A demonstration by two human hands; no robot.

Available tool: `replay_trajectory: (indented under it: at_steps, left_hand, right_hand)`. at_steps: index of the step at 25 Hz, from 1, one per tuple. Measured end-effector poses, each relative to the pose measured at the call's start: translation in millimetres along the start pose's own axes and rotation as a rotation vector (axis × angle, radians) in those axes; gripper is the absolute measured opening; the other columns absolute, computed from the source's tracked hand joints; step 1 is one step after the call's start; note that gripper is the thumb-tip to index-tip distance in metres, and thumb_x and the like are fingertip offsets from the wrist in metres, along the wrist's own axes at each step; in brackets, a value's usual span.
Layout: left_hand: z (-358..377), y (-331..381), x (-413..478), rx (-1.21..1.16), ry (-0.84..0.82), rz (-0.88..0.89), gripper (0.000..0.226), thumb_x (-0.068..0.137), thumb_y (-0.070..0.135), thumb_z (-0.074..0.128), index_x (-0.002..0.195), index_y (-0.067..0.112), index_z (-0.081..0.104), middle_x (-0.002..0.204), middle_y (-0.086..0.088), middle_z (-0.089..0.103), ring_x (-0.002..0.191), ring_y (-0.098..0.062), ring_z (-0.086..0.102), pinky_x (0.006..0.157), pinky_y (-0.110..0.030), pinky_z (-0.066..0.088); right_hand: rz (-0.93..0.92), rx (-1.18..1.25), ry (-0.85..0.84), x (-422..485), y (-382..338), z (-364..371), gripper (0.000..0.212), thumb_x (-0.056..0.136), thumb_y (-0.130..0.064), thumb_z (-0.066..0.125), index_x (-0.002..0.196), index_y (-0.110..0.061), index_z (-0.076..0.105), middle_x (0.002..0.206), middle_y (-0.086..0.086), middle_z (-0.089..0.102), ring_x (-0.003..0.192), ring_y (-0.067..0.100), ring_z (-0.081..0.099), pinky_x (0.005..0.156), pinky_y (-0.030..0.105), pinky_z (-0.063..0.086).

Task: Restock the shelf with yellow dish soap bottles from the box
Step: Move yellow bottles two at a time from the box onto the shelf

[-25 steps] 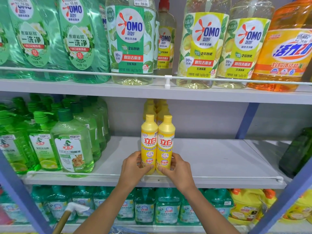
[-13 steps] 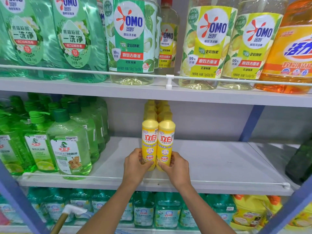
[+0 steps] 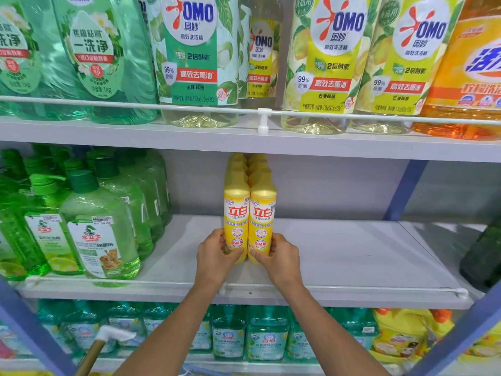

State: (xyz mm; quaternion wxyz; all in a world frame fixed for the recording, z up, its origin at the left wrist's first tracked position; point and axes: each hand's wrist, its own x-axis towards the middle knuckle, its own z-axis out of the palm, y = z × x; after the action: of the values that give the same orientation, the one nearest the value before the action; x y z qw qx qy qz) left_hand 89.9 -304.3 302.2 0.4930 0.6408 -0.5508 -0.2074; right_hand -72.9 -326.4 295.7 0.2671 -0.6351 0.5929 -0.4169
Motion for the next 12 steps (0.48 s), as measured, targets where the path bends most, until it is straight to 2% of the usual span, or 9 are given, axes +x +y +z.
replay_trajectory:
  at_steps: [4,8,12]
  left_hand:
    - [-2.3,3.0,-4.0,-0.064,0.022,0.007,0.058,0.072,0.026,0.089,0.122,0.018,0.062,0.109,0.006,0.069,0.095,-0.008,0.067,0.084,-0.026,0.058]
    - [-2.4,3.7,-3.7,-0.076,0.033,-0.01,0.049,0.074,0.024,0.088,0.116,0.017,0.063,0.106,0.007,0.07,0.091,0.001,0.064,0.079,-0.017,0.054]
    - [-2.5,4.0,-4.2,-0.067,0.022,-0.032,0.049,0.075,0.025,0.087,0.117,0.016,0.063,0.106,0.005,0.07,0.093,-0.005,0.065,0.077,-0.016,0.052]
  right_hand:
    - [-0.009,0.003,-0.001,-1.3,0.4,-0.4,0.058,0.076,-0.044,0.085,0.124,-0.019,0.065,0.11,-0.004,0.074,0.095,0.012,0.071,0.088,0.037,0.061]
    - [-0.019,0.005,0.0,-1.2,1.5,-0.2,0.056,0.077,-0.045,0.084,0.123,-0.019,0.065,0.109,-0.005,0.074,0.094,0.012,0.071,0.087,0.037,0.061]
    - [-0.051,-0.003,0.018,-1.0,2.7,0.3,0.051,0.078,-0.043,0.084,0.119,-0.018,0.067,0.106,-0.004,0.075,0.091,0.013,0.07,0.085,0.037,0.06]
